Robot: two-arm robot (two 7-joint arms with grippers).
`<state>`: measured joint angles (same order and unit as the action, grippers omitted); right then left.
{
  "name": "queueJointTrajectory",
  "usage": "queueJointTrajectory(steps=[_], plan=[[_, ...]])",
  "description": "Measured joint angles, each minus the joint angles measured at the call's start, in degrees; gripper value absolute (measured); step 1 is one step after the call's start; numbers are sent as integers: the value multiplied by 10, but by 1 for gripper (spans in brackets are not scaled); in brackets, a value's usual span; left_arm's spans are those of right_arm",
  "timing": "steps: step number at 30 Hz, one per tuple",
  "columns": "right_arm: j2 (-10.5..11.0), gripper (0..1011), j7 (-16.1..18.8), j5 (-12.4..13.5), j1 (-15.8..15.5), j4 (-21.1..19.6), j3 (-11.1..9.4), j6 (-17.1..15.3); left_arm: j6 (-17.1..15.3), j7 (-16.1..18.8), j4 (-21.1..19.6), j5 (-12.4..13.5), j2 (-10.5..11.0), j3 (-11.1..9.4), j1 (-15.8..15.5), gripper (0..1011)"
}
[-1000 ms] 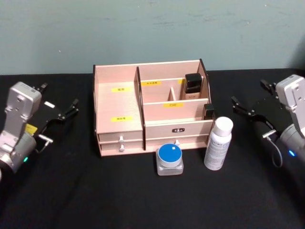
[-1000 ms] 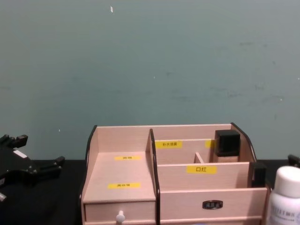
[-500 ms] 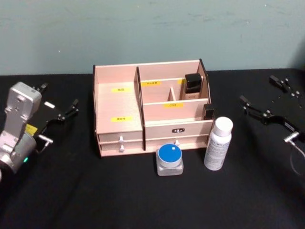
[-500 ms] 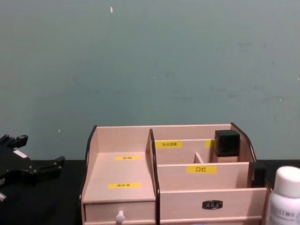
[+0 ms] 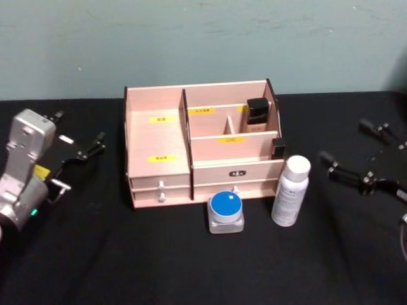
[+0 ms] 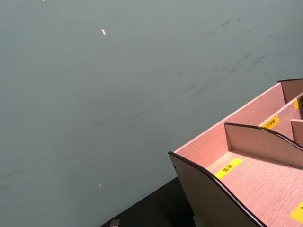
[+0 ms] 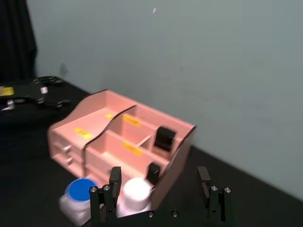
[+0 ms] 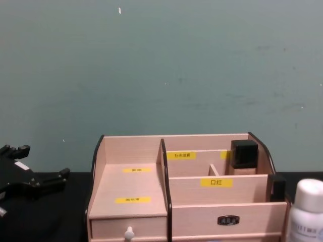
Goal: Pick up the facial cleanser and watermelon frost from the table and place them into the tiered storage box.
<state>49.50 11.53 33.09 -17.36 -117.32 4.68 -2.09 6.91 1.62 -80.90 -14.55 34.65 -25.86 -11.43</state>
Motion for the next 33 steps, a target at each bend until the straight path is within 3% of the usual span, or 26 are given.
queueJointTrajectory(steps=[5,11,23,33], plan=[[7,1002,11,6,-19,-16,7,-41,0,0,0,0,0,0,0,1001],[5,1002,14,0,-12,-14,27,-81,0,0,0,0,0,0,0,1001],[-20,1002,1,-37,24,12,55,-139,0,0,0,0,0,0,0,1001],[-49,1002,18,-51,73,45,81,-176,0,0,0,0,0,0,0,1001]])
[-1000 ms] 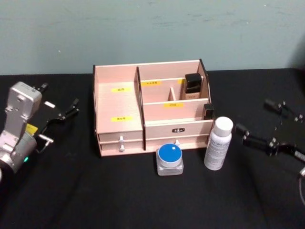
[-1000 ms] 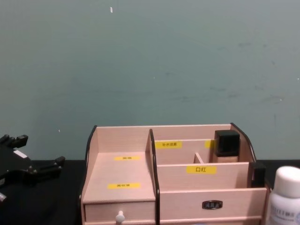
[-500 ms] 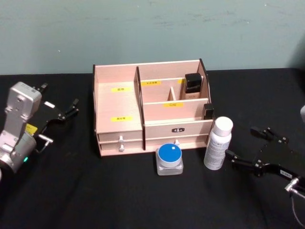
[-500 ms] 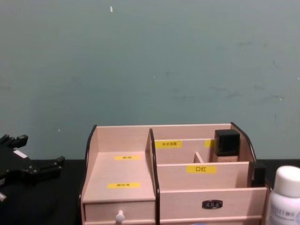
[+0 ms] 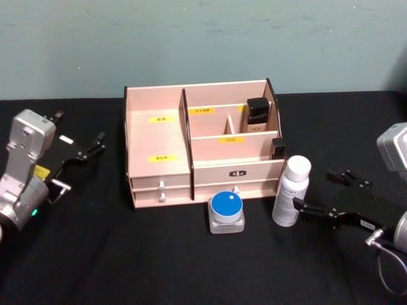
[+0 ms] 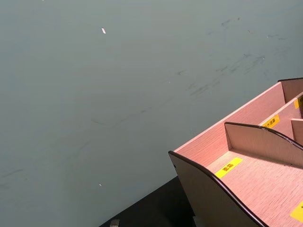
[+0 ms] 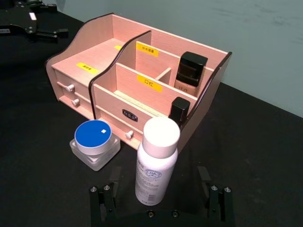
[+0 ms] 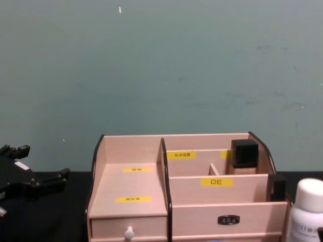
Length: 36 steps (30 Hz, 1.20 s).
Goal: Pick up the facial cleanser and watermelon frost from the table and place them into the tiered storage box.
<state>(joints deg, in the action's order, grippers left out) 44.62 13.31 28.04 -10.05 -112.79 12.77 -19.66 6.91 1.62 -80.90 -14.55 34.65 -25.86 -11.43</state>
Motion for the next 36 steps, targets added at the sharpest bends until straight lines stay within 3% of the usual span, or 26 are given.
queueJointTrajectory(steps=[21,36], plan=[[-58,1002,36,-34,64,61,25,-15,0,0,0,0,0,0,0,1001],[-85,1002,56,-51,93,90,34,-13,0,0,0,0,0,0,0,1001]])
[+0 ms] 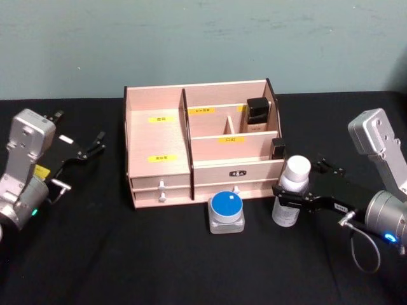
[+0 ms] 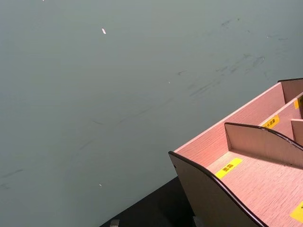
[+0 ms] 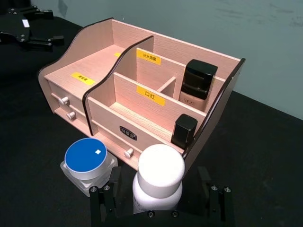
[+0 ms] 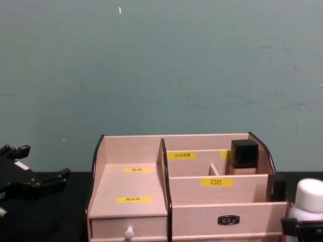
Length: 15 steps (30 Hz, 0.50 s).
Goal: Pick up the facial cleanser and watermelon frost from the table and place them into the tiered storage box.
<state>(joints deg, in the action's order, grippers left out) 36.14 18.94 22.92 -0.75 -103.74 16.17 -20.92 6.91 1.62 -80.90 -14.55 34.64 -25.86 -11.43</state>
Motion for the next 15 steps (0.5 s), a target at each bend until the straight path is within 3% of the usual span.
queueJointTrajectory(steps=[15], plan=[[-12,1002,1,-6,10,15,3,-6,0,0,0,0,0,0,0,1001]])
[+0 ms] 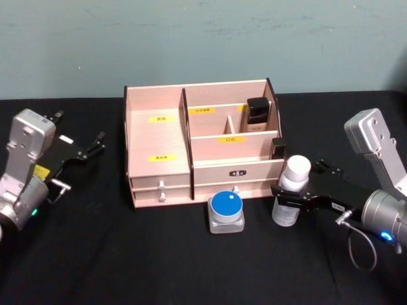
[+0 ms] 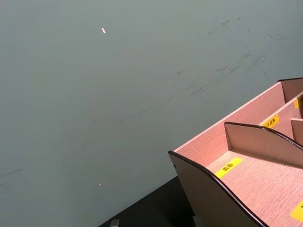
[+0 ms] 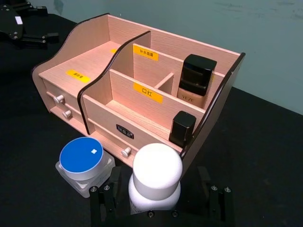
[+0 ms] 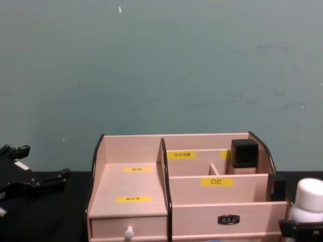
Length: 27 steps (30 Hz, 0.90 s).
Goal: Pick up the facial cleanser and watermelon frost from the table and place them into the tiered storage box.
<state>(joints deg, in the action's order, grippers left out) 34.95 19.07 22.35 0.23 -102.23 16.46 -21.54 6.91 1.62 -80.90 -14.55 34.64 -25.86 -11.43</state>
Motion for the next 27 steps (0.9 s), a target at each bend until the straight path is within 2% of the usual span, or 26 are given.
queueJointTrajectory(steps=[3,8,11,15,19,21,27], plan=[[0,1002,0,0,0,0,0,0,0,0,0,0,0,0,0,1001],[1,932,0,0,0,-1,0,0,0,0,0,0,0,0,0,1001],[1,841,0,0,0,-1,0,0,0,0,0,0,0,0,0,1001],[1,774,0,0,-1,-1,0,0,0,0,0,0,0,0,0,1001],[1,625,0,0,-1,-2,0,0,0,0,0,0,0,0,0,1001],[1,594,0,0,-1,-2,0,0,0,0,0,0,0,0,0,1001],[1,594,0,0,-1,-2,0,0,0,0,0,0,0,0,0,1001]])
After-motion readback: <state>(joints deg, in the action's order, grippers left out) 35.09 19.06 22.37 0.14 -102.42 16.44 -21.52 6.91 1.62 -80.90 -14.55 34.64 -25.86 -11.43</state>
